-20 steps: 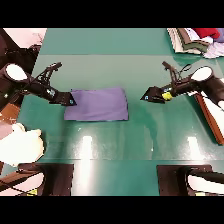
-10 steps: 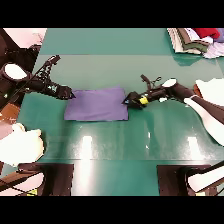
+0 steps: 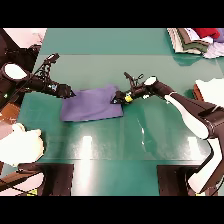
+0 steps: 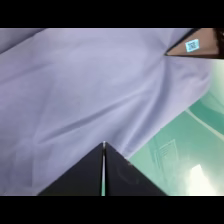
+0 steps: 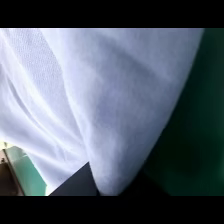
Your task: Fold the shirts.
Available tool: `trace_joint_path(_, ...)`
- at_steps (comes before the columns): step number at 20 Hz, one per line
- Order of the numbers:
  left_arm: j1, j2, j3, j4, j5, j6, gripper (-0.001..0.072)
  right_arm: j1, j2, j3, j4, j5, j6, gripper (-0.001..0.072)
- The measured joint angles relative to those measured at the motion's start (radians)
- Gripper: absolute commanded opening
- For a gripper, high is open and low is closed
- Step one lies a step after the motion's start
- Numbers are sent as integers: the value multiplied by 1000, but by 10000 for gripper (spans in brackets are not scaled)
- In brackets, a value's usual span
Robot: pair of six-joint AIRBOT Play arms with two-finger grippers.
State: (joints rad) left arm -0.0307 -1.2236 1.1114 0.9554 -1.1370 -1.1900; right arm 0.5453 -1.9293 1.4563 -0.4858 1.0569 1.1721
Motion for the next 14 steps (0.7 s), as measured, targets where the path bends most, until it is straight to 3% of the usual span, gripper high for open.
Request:
trace_joint_path(6,-1,0,0,-18,-19,-10,24,-138,150,-23,8,18,-10,17)
trace_joint_path(14,-9,0,0,-102,3,-16,24,-649,467,-129,-84,81,25,17)
